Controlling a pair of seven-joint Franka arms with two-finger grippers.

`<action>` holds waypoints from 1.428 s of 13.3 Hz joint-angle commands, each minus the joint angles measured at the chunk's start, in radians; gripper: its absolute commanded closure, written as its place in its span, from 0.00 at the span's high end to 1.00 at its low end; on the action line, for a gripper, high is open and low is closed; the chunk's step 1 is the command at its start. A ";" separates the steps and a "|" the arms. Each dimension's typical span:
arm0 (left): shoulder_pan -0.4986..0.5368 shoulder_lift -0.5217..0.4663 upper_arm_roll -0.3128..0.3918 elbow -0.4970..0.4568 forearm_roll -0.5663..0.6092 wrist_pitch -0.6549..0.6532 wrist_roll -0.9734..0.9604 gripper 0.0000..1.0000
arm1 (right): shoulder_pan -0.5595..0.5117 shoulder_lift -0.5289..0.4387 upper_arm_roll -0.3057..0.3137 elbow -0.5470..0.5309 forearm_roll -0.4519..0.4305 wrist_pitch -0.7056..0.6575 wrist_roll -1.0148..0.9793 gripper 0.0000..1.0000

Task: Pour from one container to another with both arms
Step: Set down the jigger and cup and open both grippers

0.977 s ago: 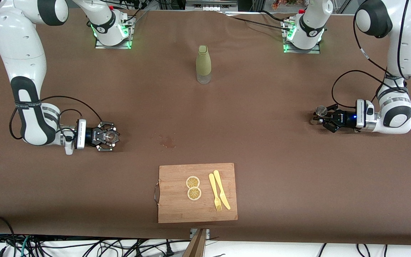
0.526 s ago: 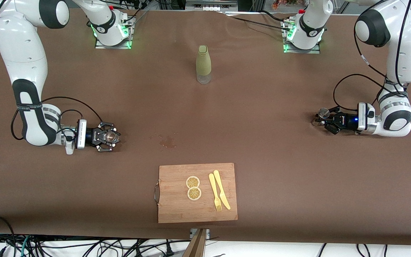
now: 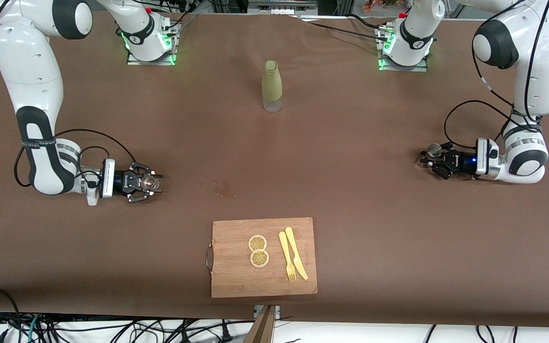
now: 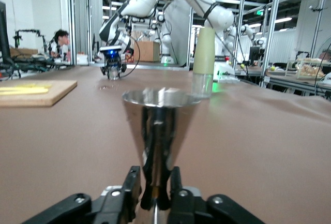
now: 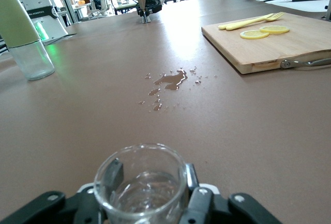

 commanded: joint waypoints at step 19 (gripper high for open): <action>-0.212 -0.554 0.010 0.185 0.698 0.071 -1.707 1.00 | 0.015 -0.393 -0.149 0.045 -0.504 -0.025 0.294 0.96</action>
